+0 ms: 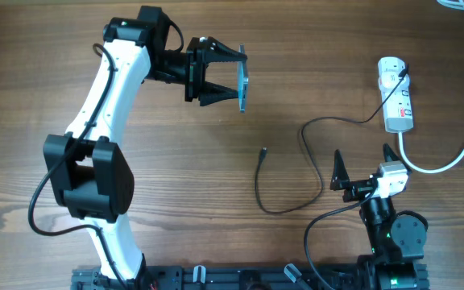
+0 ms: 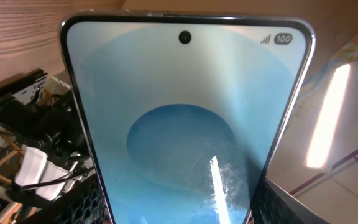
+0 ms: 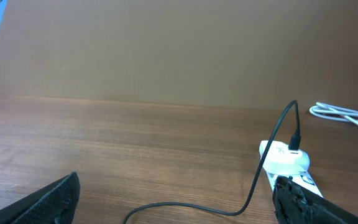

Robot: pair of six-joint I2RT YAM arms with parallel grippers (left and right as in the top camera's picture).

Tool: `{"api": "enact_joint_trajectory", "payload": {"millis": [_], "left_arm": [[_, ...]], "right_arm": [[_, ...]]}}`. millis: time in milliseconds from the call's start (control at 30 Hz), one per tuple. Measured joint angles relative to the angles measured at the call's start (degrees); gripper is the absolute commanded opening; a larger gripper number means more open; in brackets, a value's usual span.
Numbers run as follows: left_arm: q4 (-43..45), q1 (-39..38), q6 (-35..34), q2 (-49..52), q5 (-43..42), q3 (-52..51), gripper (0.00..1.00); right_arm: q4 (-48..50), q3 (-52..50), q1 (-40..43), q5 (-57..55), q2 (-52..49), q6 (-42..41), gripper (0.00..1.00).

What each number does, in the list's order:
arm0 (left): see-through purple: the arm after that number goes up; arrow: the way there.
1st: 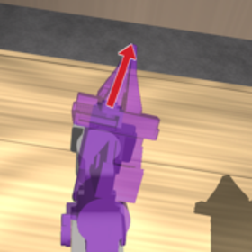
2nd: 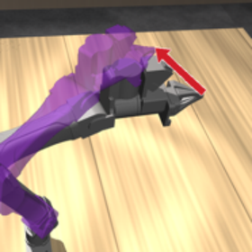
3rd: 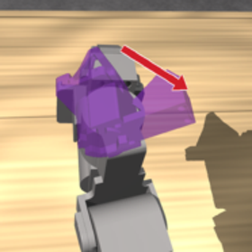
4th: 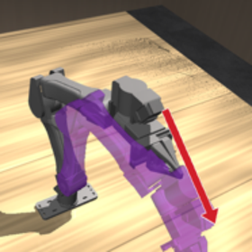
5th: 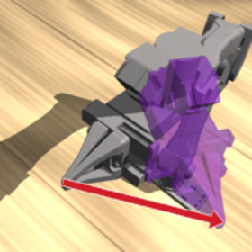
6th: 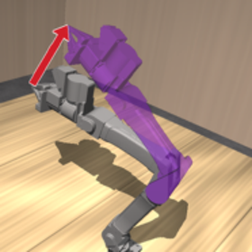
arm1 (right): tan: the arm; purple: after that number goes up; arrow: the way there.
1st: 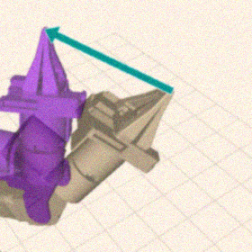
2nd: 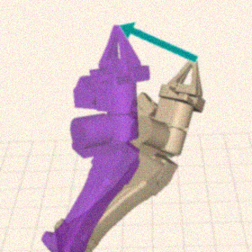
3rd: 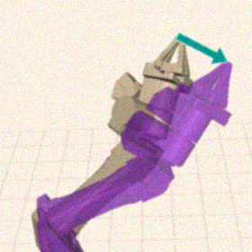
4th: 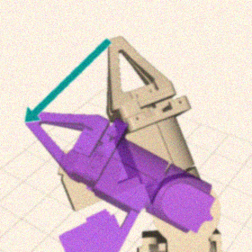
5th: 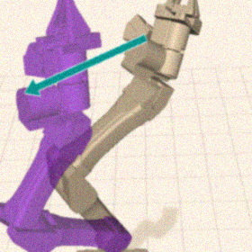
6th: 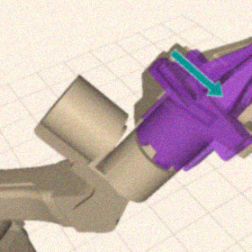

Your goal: Plug charger to phone and switch on socket

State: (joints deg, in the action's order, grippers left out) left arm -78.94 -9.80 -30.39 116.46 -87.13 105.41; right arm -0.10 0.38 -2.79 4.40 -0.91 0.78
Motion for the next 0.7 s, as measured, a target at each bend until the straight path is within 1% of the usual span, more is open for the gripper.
{"api": "enact_joint_trajectory", "payload": {"millis": [533,700], "left_arm": [[-1.5,1.0,-1.3,0.0,0.0,0.0,0.65],[-1.7,2.8,-1.7,0.0,0.0,0.0,0.65]], "right_arm": [[0.0,0.0,0.0,0.0,0.0,0.0,1.0],[0.1,0.0,0.0,0.0,0.0,0.0,1.0]]}}
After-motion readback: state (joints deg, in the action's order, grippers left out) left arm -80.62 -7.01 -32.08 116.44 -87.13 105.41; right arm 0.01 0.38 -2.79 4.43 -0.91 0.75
